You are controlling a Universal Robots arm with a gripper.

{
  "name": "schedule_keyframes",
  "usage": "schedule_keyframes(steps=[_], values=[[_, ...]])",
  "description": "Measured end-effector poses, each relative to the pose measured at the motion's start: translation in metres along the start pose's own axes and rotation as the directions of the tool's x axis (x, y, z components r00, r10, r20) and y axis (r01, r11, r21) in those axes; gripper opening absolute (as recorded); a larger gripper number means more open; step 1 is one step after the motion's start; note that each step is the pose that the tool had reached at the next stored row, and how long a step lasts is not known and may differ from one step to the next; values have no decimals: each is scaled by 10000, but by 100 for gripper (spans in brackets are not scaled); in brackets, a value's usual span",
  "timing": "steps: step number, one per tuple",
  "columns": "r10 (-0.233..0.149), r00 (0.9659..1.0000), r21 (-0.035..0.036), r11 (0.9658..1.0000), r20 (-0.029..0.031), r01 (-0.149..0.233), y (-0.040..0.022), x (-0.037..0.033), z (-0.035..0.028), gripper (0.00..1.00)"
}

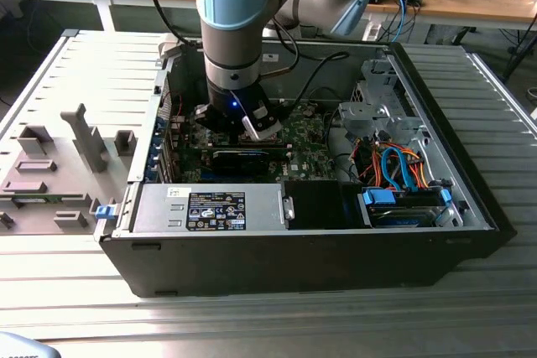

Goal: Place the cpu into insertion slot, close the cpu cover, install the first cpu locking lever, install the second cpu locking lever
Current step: 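Install the second cpu locking lever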

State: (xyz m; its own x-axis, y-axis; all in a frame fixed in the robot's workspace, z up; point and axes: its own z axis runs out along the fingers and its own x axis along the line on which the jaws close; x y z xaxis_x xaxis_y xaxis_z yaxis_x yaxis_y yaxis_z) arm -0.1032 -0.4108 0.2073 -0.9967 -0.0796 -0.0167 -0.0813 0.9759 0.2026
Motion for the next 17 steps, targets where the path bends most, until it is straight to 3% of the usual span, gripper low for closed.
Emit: schedule_keyframes(steps=[6,14,17], values=[[-89,10000,-200,9998,-2,89,-1,4,44,11],[-393,9992,-313,9987,-54,391,21,20,92,11],[-556,9984,-323,9979,-85,553,25,21,99,11]])
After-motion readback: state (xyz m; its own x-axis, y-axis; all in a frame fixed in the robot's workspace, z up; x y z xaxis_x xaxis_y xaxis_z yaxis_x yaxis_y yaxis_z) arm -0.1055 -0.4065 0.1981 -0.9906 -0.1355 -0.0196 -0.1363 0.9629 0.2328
